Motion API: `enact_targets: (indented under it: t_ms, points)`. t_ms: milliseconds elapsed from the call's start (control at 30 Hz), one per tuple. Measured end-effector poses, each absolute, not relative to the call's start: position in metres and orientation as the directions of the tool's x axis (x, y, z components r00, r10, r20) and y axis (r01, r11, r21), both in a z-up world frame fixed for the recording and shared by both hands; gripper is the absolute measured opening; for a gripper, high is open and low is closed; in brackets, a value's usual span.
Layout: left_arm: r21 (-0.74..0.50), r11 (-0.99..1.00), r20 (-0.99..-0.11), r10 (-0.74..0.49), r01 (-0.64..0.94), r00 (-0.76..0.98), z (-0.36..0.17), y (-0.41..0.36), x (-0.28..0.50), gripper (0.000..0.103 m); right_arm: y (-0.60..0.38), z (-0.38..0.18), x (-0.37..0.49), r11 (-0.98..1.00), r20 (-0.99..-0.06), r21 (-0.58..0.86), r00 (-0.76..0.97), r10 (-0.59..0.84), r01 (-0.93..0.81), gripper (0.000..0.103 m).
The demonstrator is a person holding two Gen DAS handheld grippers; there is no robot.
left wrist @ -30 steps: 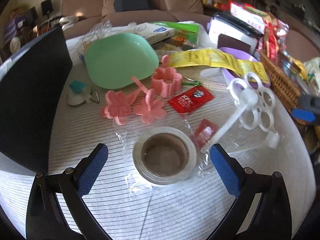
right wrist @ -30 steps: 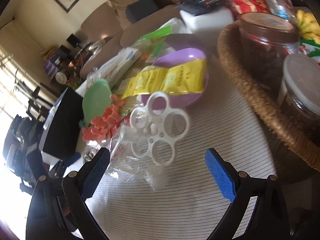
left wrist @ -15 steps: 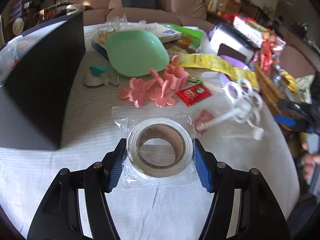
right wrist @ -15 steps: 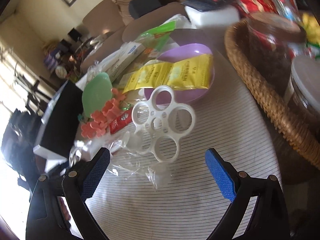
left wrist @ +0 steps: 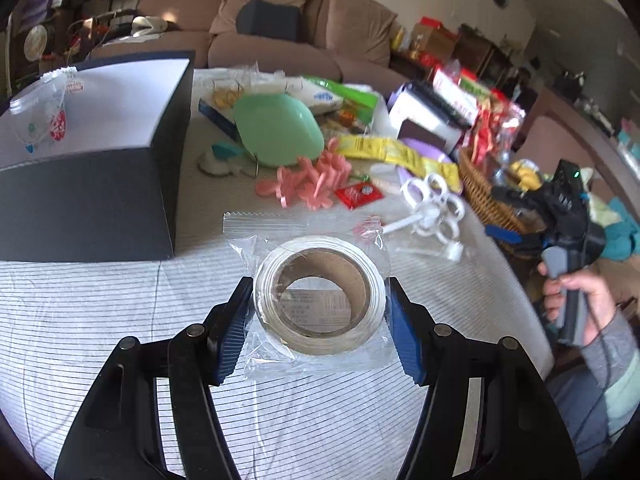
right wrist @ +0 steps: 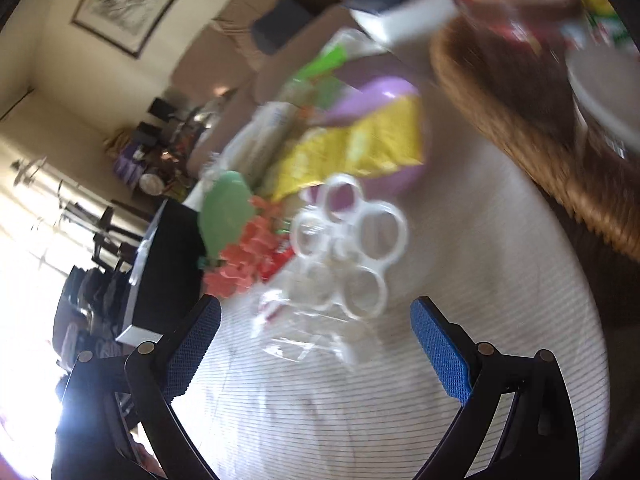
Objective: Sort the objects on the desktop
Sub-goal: 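Grasp the bagged tape roll with the left gripper, then carry the tape roll into the box and release it with the left gripper, then reach the right gripper to the bagged white plastic stick and grasp it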
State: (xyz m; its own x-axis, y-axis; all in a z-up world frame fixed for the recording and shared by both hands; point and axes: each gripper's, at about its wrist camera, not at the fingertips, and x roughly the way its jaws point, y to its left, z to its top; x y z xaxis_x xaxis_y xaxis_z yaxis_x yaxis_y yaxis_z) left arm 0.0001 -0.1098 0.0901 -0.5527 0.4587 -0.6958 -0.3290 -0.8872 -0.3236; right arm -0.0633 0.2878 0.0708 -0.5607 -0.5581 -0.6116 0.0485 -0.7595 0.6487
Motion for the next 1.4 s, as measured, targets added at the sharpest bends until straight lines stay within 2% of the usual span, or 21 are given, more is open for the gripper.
enact_targets:
  t_ms: [200, 367, 567, 633, 667, 733, 867, 1100, 1200, 1300, 1400]
  points:
    - [-0.295, -0.896, -0.652, 0.443, -0.333, -0.616, 0.136, -0.141, -0.005, 0.061, 0.258, 0.077, -0.063, -0.801, -0.638, 0.586, -0.541, -0.548, 0.12, 0.098]
    - [-0.231, -0.941, -0.636, 0.339, -0.248, -0.693, 0.176, -0.193, -0.04, 0.061, 0.244, 0.077, -0.063, -0.82, -0.655, 0.555, -0.533, -0.535, 0.14, 0.098]
    - [-0.223, -0.966, -0.676, 0.252, -0.134, -0.692, 0.169, -0.237, -0.114, 0.062, 0.24, 0.076, -0.064, -0.823, -0.66, 0.549, -0.529, -0.533, 0.144, 0.098]
    - [-0.232, -0.968, -0.715, 0.237, -0.097, -0.658, 0.15, -0.241, -0.137, 0.069, 0.238, 0.076, -0.064, -0.826, -0.664, 0.544, -0.525, -0.532, 0.148, 0.098]
    - [-0.213, -0.975, -0.747, 0.2, -0.056, -0.635, 0.139, -0.244, -0.147, 0.079, 0.237, 0.076, -0.064, -0.828, -0.666, 0.54, -0.524, -0.53, 0.151, 0.098]
    - [-0.207, -0.978, -0.765, 0.158, 0.006, -0.625, 0.129, -0.253, -0.153, 0.08, 0.235, 0.076, -0.064, -0.835, -0.672, 0.528, -0.525, -0.523, 0.155, 0.098]
    - [-0.334, -0.942, -0.692, 0.216, 0.04, -0.689, 0.137, -0.276, -0.13, 0.091, 0.239, 0.076, -0.062, -0.84, -0.675, 0.521, -0.53, -0.514, 0.151, 0.098]
    - [-0.297, -0.946, -0.605, 0.289, -0.126, -0.742, 0.159, -0.24, -0.065, 0.093, 0.261, 0.071, -0.068, -0.802, -0.642, 0.592, -0.553, -0.531, 0.082, 0.098]
    - [-0.309, -0.922, -0.591, 0.377, -0.232, -0.713, 0.156, -0.201, -0.043, 0.093, 0.266, 0.07, -0.068, -0.791, -0.636, 0.608, -0.557, -0.534, 0.064, 0.098]
    - [-0.27, -0.897, -0.597, 0.441, -0.35, -0.67, 0.148, -0.148, -0.024, 0.095, 0.27, 0.072, -0.067, -0.796, -0.637, 0.602, -0.566, -0.524, 0.06, 0.098]
    - [-0.166, -0.873, -0.651, 0.447, -0.459, -0.614, 0.122, -0.083, -0.016, 0.096, 0.278, 0.07, -0.066, -0.789, -0.634, 0.613, -0.57, -0.523, 0.041, 0.098]
